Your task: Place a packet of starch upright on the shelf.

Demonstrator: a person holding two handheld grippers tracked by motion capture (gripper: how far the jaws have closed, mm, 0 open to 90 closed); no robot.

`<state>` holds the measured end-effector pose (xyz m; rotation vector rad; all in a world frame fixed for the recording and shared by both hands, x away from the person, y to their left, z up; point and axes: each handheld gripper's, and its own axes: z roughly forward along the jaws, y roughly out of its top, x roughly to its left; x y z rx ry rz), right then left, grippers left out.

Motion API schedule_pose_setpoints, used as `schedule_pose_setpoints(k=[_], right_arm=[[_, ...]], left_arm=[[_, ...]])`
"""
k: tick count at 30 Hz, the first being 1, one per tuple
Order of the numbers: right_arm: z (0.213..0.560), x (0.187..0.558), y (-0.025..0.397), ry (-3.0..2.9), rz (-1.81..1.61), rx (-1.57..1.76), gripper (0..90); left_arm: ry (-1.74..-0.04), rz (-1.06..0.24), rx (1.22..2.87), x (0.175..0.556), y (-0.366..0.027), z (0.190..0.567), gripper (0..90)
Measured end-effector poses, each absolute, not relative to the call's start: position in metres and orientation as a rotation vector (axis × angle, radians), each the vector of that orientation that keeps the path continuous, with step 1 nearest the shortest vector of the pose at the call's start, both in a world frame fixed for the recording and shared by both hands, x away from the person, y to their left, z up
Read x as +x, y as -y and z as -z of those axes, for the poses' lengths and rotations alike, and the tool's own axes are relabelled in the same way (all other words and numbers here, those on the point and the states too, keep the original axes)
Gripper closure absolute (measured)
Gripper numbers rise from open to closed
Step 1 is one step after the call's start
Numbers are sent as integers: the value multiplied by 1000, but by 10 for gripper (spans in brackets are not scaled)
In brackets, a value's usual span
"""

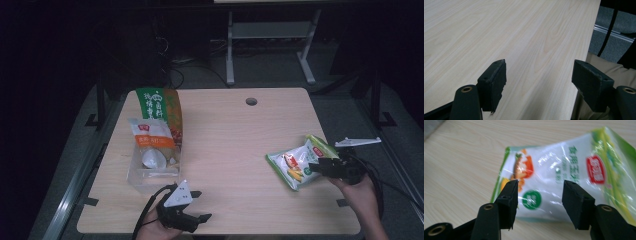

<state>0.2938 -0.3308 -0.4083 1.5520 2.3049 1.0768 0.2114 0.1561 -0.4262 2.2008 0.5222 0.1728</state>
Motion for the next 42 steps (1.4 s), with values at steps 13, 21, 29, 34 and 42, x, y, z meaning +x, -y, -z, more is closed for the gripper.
schedule_pose_setpoints(k=[13, 21, 29, 34, 42], right_arm=[[429, 277, 359, -2215, -1057, 1696, 373], [434, 287, 366, -2122, -1132, 1808, 334], [437, 295, 368, -2023, -1218, 1929, 318], [436, 294, 369, -2025, -1163, 1940, 317], [443, 297, 372, -2000, -1150, 2000, 307]], left_arm=[[-514, -176, 2204, 212, -155, 426, 274], [-514, -175, 2205, 212, -155, 425, 274], [-519, -177, 2203, 211, -156, 424, 274], [-520, -180, 2200, 212, -157, 424, 274], [-513, -181, 2206, 212, -155, 424, 274]])
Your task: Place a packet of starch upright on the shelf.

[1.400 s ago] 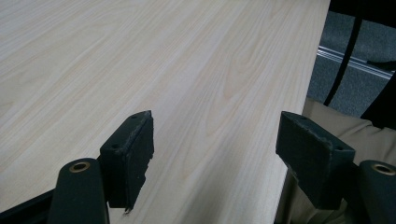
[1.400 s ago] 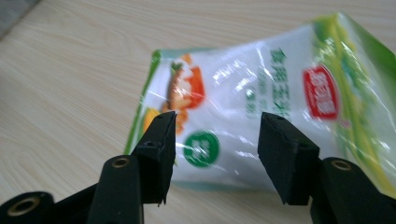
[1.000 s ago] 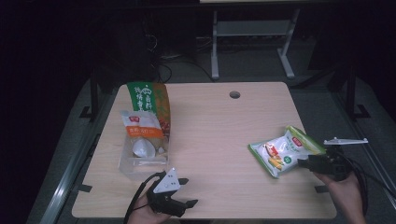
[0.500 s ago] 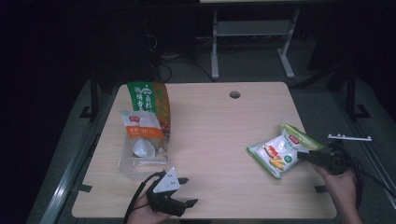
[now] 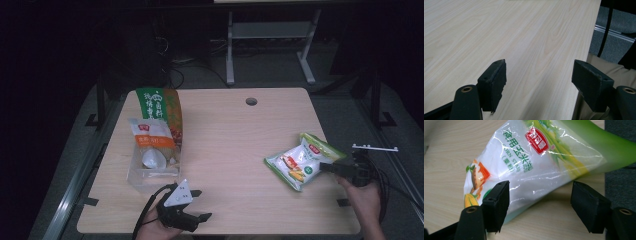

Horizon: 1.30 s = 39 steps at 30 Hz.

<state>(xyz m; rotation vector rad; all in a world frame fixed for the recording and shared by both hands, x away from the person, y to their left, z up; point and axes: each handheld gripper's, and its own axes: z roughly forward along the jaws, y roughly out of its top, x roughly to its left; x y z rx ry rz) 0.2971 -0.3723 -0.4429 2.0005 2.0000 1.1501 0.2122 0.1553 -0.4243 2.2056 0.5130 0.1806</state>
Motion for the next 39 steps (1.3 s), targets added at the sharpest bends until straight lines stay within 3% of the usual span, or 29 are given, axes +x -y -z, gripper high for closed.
schedule_pose_setpoints(k=[6, 17, 28, 32, 34, 37, 39], right_arm=[[450, 313, 362, -2018, -1165, 2035, 295], [458, 319, 354, -2053, -1293, 1979, 663], [454, 321, 340, -2140, -1219, 1866, 809], [453, 322, 340, -2152, -1217, 1870, 790], [455, 324, 342, -2143, -1228, 1890, 652], [458, 329, 344, -2112, -1237, 1944, 514], [460, 332, 345, -2094, -1252, 1970, 513]], left_arm=[[-511, -183, 2210, 212, -155, 425, 274], [-510, -183, 2209, 211, -154, 424, 274], [-508, -185, 2209, 212, -155, 424, 275], [-507, -188, 2208, 212, -155, 423, 275], [-507, -188, 2209, 212, -155, 423, 275], [-510, -185, 2210, 212, -155, 423, 275], [-511, -180, 2208, 213, -154, 424, 275]])
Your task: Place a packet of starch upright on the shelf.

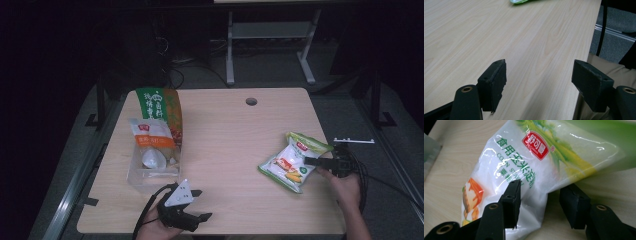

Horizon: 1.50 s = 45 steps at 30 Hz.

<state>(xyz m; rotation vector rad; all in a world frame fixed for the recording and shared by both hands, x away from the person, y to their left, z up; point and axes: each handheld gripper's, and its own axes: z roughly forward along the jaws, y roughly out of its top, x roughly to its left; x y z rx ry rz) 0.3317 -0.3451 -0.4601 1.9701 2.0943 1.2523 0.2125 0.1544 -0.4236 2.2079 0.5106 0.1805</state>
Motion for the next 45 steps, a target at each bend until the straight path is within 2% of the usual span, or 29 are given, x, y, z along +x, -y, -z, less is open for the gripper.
schedule_pose_setpoints(k=[3, 6, 8, 16, 27, 45], right_arm=[[463, 334, 345, -2093, -1318, 1976, 621], [460, 334, 341, -2129, -1310, 1927, 781], [457, 334, 337, -2156, -1273, 1889, 799], [448, 330, 332, -2192, -1231, 1810, 825], [416, 313, 320, -2203, -1288, 1604, 843], [374, 287, 277, -2283, -1356, 1265, 865]], left_arm=[[-508, -169, 2200, 212, -154, 423, 275], [-511, -166, 2198, 212, -152, 424, 275], [-509, -164, 2201, 212, -151, 424, 275], [-517, -162, 2197, 214, -151, 424, 276], [-509, -156, 2190, 216, -147, 423, 279], [-497, -155, 2179, 227, -130, 416, 283]])
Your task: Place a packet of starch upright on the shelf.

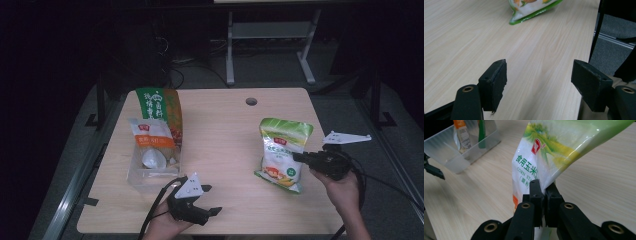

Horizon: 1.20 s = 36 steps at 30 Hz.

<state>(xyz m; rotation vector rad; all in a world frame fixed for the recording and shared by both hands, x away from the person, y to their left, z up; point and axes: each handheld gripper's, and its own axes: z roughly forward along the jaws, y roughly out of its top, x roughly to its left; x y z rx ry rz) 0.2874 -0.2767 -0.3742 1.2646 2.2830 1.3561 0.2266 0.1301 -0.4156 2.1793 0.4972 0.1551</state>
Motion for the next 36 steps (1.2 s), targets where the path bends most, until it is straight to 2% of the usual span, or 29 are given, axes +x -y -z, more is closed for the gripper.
schedule_pose_setpoints(k=[15, 28, 30, 34, 36], right_arm=[[358, 283, 248, -2358, -1385, 1099, 866], [351, 277, 214, -2458, -1452, 928, 867], [353, 277, 208, -2479, -1463, 898, 867], [356, 278, 196, -2506, -1487, 847, 866], [358, 279, 191, -2515, -1503, 822, 866]], left_arm=[[-503, -149, 2147, 250, -100, 407, 286], [-571, -82, 2095, 279, -79, 410, 292], [-594, -49, 2070, 284, -79, 410, 313], [-606, -15, 2040, 289, -81, 411, 478], [-615, -46, 2051, 290, -84, 409, 559]])
